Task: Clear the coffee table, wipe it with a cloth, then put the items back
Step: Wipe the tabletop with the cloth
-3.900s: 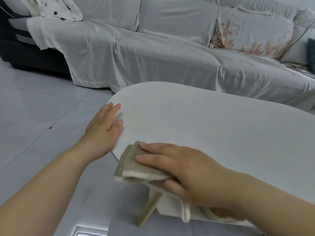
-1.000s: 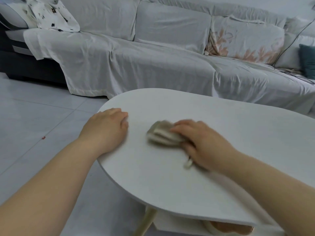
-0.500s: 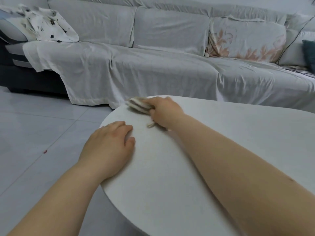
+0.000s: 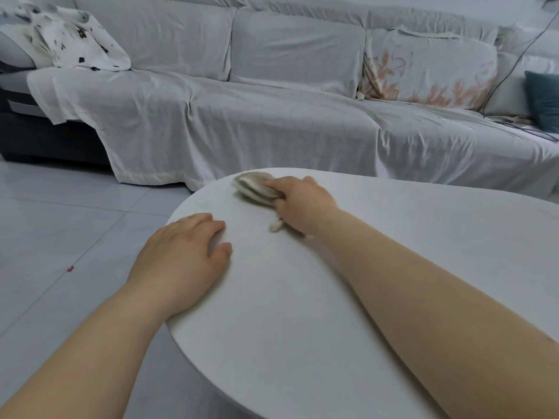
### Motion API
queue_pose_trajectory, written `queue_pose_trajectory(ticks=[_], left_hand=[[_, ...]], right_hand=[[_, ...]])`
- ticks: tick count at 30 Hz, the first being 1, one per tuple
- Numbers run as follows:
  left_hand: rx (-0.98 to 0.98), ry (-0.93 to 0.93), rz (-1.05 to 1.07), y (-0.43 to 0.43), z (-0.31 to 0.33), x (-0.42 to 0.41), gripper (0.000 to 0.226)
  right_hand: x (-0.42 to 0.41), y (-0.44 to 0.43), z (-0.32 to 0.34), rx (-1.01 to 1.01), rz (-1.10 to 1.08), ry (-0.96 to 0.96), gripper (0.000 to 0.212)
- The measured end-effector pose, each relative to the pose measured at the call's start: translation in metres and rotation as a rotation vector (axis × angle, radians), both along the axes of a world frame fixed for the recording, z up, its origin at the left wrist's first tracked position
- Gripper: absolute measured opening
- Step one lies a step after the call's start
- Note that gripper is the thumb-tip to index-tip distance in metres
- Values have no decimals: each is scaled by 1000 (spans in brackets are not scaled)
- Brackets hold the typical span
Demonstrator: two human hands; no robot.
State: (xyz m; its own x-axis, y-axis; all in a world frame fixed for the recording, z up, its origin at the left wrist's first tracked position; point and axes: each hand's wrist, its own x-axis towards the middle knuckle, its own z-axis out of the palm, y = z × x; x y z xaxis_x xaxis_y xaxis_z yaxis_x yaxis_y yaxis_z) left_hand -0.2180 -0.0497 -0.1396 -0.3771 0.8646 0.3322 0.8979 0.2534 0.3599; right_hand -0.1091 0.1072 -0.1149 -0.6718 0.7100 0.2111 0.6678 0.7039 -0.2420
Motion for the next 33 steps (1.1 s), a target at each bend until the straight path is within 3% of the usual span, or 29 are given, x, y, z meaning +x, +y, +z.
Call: queue_pose_trajectory(ticks=[5, 9, 12, 14, 17, 20, 24, 29, 33], left_hand=[[-52, -19, 26, -1, 4, 4, 45], [-88, -10, 64, -4, 11, 11, 41], [-198, 118, 127, 0, 19, 22, 30], [-213, 161, 109, 2, 22, 37, 29], [-82, 33, -76, 8, 22, 76, 35], [-24, -53, -205, 16, 22, 118, 40], [-135, -155, -326, 32, 15, 162, 52], [-321, 1, -356, 50, 9, 202, 62], [-305, 35, -338, 54, 2, 219, 61]], right_hand=[[77, 11, 4, 14, -369, -90, 44], [86, -53, -2, -18, -111, -55, 48], [94, -106, -9, 49, 127, 3, 46], [102, -114, -8, 51, 147, 8, 45], [128, -95, -5, 51, 104, 6, 45], [181, -69, -5, 49, -41, -8, 45], [277, -33, -2, 54, -307, -31, 43], [391, 3, 4, 18, -671, -45, 41], [459, 14, 9, -16, -865, -79, 42]])
